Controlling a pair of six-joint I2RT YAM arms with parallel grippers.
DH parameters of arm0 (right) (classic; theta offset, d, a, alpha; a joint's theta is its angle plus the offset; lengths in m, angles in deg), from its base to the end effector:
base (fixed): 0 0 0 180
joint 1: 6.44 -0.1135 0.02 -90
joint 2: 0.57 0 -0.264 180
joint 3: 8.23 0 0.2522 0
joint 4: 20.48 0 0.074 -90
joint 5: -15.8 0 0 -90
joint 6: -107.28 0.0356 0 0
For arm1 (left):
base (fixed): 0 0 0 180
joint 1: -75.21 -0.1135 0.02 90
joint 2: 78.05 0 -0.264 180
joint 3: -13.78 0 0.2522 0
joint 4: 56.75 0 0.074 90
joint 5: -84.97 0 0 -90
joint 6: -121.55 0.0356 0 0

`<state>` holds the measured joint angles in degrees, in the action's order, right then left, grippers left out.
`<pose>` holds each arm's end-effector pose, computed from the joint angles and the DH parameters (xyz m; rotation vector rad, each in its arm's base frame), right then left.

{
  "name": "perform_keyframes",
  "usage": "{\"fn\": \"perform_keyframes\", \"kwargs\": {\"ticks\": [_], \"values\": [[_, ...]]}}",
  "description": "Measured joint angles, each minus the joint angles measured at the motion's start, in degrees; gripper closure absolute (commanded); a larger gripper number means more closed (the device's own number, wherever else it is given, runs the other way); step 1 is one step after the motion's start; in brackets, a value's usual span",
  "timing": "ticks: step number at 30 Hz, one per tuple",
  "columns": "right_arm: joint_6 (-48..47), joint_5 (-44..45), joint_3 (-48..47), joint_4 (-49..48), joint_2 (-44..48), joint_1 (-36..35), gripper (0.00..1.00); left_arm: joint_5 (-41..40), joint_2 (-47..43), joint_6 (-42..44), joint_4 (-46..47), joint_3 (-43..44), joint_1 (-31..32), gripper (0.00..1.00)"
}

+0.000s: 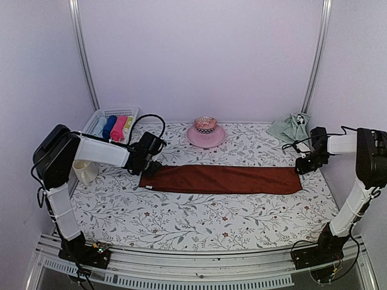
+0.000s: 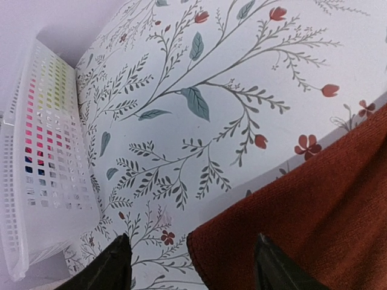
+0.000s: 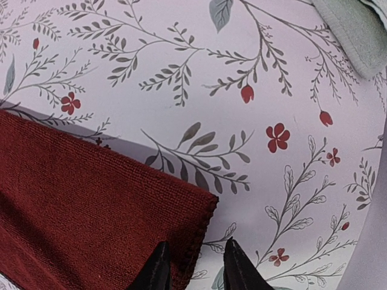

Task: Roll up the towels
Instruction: Smooth out the towel at the center of the board.

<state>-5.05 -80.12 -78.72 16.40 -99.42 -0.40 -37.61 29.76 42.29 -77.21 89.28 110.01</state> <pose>0.3269 -0.0309 0.1552 -0.4125 2.6663 -0.0099 0.3204 -0.1993 0.1472 0.6964 2.2569 0.5068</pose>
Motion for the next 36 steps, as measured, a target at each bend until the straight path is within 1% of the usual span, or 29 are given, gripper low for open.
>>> {"fn": "perform_keyframes", "kwargs": {"ticks": [2,8,12,14,20,36], "values": [[0.4,-1.3,0.0,0.2,0.0,0.5,0.75,-0.1,0.0,0.0,0.1,-0.2,0.0,0.31],[0.6,-5.3,-0.7,1.6,-0.9,2.3,0.76,-0.3,0.0,0.0,0.1,-0.8,0.0,0.31],[0.6,-7.4,-1.1,2.4,-1.3,3.0,0.80,-0.3,0.0,0.0,0.1,-0.8,0.0,0.31],[0.7,-8.6,-1.1,2.8,-1.4,3.4,0.87,-0.3,0.0,0.0,0.1,-0.8,0.0,0.31],[0.7,-11.3,-1.9,3.7,-2.1,4.1,0.97,-0.7,0.0,0.0,0.1,-0.8,0.0,0.32],[0.7,-14.2,-3.5,4.1,-2.0,4.5,0.98,-2.4,0.1,0.2,0.1,-0.8,0.0,0.32]]}}
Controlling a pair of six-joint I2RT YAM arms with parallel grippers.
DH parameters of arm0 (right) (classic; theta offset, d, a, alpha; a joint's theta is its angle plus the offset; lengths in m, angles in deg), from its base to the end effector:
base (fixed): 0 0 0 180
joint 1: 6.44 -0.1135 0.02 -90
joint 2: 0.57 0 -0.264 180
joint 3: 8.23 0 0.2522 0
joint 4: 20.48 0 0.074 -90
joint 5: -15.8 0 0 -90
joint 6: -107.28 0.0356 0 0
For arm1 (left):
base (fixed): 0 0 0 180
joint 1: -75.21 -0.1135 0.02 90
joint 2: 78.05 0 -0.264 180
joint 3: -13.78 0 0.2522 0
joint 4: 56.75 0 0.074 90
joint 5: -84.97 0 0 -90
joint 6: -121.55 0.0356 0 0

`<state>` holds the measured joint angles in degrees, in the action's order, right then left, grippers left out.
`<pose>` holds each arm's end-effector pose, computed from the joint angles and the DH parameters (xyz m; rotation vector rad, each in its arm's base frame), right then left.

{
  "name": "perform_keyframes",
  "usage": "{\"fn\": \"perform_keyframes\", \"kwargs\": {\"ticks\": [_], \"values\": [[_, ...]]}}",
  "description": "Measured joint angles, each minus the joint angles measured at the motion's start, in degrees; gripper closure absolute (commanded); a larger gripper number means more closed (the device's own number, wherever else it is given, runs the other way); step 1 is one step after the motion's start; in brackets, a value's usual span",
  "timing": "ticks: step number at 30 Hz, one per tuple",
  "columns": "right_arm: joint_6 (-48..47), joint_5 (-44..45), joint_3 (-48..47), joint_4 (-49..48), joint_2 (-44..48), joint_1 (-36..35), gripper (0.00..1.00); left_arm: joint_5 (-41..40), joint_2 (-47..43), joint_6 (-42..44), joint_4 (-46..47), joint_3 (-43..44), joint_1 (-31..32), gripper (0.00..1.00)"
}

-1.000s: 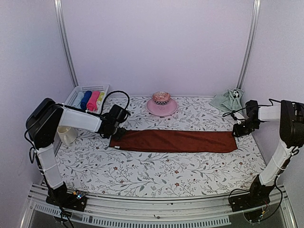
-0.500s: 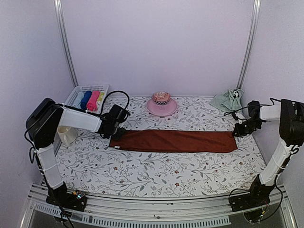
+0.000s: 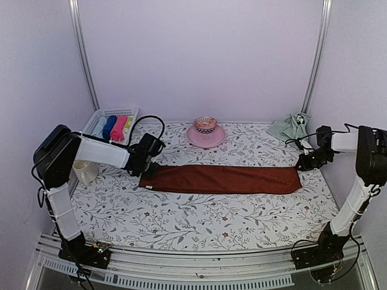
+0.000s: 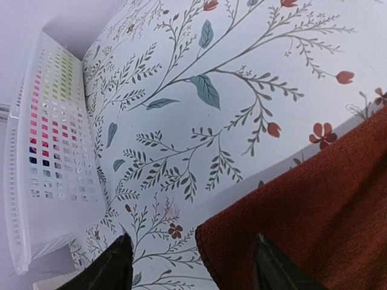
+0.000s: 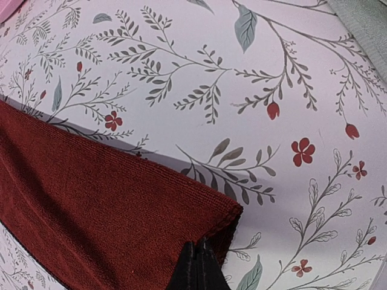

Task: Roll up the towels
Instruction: Smooth out the towel at the center of the board.

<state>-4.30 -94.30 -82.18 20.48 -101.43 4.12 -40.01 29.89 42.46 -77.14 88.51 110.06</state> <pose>0.3317 -0.0494 0.1591 -0.3472 2.6389 0.3090 0.3182 -0.1967 0.1435 0.6883 2.2561 0.5632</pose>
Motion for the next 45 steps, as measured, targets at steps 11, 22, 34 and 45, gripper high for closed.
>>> {"fn": "perform_keyframes", "kwargs": {"ticks": [11,22,34,45], "values": [[1.2,0.3,-0.6,-0.4,0.3,0.0,0.98,-1.9,2.0,0.1,-0.1,0.0,0.0,0.36],[2.1,1.6,-1.1,-1.3,1.4,0.0,0.85,-4.8,5.2,0.0,-0.1,1.5,0.0,0.37],[3.0,2.5,-1.1,-1.5,-0.5,0.8,0.67,-4.8,5.2,0.0,-0.1,1.5,0.0,0.37],[2.7,-0.1,-1.1,-0.5,-2.9,1.1,0.75,-4.8,5.2,0.0,-0.1,1.5,0.0,0.38]]}}
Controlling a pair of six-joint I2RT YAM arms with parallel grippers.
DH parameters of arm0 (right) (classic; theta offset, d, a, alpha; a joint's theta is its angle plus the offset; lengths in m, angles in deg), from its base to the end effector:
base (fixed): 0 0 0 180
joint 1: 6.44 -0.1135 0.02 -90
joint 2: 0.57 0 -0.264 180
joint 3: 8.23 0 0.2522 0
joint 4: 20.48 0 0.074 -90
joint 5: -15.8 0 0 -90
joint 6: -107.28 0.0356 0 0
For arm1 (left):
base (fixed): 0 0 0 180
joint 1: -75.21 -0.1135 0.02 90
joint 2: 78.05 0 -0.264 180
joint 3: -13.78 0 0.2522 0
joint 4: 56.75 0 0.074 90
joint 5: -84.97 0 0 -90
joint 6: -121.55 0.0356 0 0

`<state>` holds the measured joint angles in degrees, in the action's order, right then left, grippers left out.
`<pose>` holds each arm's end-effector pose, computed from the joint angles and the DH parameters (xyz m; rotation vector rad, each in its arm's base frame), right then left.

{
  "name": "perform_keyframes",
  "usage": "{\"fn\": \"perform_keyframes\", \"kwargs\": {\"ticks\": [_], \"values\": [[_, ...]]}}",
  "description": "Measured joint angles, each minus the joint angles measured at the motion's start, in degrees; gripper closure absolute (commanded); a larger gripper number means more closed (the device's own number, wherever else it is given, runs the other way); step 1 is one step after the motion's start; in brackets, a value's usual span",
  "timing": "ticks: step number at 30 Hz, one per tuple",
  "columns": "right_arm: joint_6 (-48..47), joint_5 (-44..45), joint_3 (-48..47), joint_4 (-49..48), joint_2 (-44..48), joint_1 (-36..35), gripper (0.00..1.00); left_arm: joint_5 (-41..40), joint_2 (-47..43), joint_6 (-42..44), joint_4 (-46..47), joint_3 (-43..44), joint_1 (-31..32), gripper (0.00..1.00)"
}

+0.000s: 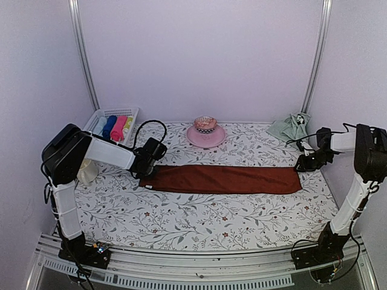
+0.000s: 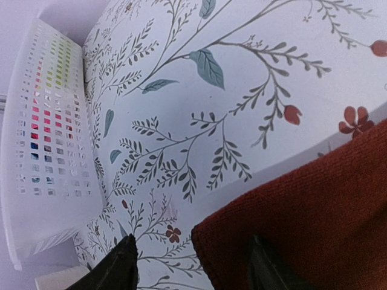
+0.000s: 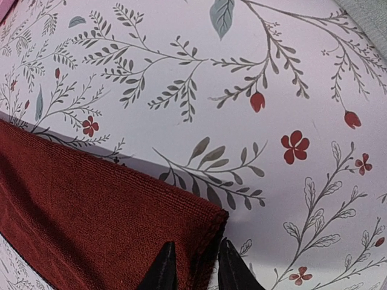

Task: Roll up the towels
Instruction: Smooth out the towel at the center of the board.

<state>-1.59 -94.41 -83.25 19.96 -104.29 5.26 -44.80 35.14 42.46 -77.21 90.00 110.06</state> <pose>0.3375 -0.0573 0.1485 -0.2555 2.6708 0.3309 0.3249 -0.1985 0.1191 0.6895 2.2769 0.6938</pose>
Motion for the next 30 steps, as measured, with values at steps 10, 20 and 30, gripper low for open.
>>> {"fn": "perform_keyframes", "kwargs": {"ticks": [10,20,30], "values": [[-0.3,-1.4,-0.2,1.2,-1.4,0.0,0.97,0.0,0.0,0.0,0.0,0.0,0.0,0.38],[-0.3,-1.4,-1.2,1.2,0.0,0.0,0.98,-0.2,0.0,0.0,0.0,0.0,0.0,0.38],[-0.3,-1.4,-1.4,0.7,0.8,0.0,0.98,-1.8,0.8,0.0,0.0,0.6,0.0,0.39]]}}
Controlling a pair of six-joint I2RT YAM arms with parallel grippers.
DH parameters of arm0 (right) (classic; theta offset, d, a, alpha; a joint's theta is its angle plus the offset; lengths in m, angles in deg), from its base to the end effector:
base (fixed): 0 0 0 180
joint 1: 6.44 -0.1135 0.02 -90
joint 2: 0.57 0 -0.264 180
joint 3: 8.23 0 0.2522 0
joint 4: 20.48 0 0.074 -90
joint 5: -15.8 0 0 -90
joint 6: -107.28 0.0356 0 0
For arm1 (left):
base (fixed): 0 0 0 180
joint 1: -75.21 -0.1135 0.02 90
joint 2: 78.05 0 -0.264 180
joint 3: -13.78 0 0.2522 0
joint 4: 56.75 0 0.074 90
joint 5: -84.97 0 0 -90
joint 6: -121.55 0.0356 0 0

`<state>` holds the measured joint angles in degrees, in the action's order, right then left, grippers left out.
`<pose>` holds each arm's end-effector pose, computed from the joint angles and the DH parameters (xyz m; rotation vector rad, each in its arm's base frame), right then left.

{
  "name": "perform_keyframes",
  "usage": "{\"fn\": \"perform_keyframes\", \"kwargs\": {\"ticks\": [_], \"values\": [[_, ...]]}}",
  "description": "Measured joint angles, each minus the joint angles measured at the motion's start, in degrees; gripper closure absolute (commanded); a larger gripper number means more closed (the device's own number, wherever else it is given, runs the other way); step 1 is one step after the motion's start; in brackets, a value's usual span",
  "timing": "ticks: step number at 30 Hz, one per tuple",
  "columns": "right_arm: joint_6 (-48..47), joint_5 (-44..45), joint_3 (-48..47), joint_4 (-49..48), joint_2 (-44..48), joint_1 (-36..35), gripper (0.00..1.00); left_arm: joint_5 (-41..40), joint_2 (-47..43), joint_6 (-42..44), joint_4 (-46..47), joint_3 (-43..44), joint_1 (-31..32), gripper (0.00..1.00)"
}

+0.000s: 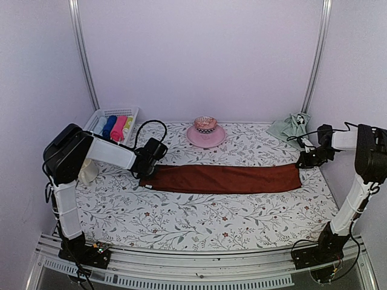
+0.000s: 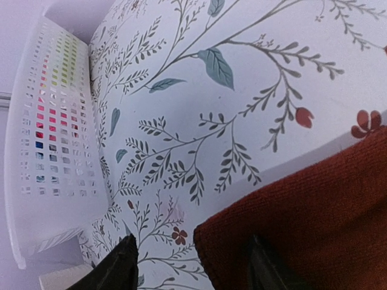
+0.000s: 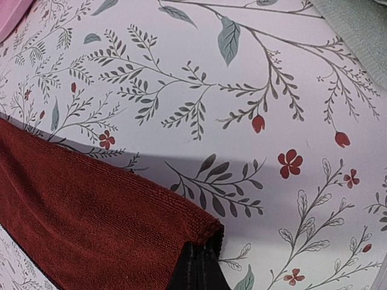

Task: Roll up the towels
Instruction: Smooth out the towel at the center of the board.

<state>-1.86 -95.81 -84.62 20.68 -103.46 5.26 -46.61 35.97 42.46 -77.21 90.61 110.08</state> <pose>0.3408 -0.0572 0.1593 -0.2714 2.6359 0.3481 0.3271 -0.1991 0.1172 0.6767 2.2690 0.7324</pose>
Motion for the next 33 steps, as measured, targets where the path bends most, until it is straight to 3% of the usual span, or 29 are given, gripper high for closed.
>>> {"fn": "perform_keyframes", "kwargs": {"ticks": [7,20,24,30,33], "values": [[0.0,0.0,-0.6,-0.9,0.2,0.0,0.98,-0.2,0.1,0.0,0.0,0.1,0.0,0.39],[0.0,0.9,-1.2,-1.8,-0.7,0.0,0.95,-0.9,0.0,-0.2,-0.1,0.2,0.0,0.26],[0.1,2.8,-1.5,-2.1,-2.2,-0.6,0.85,-0.9,-0.1,-0.3,-0.1,0.2,0.0,0.20],[0.0,6.0,-1.5,-2.4,-2.7,-1.9,0.57,-1.4,-0.5,-0.4,-0.3,0.2,0.0,0.09],[-0.2,7.2,-1.5,-2.1,-2.5,-2.1,0.51,-1.5,-0.9,-0.4,-0.7,0.3,0.2,0.05]]}}
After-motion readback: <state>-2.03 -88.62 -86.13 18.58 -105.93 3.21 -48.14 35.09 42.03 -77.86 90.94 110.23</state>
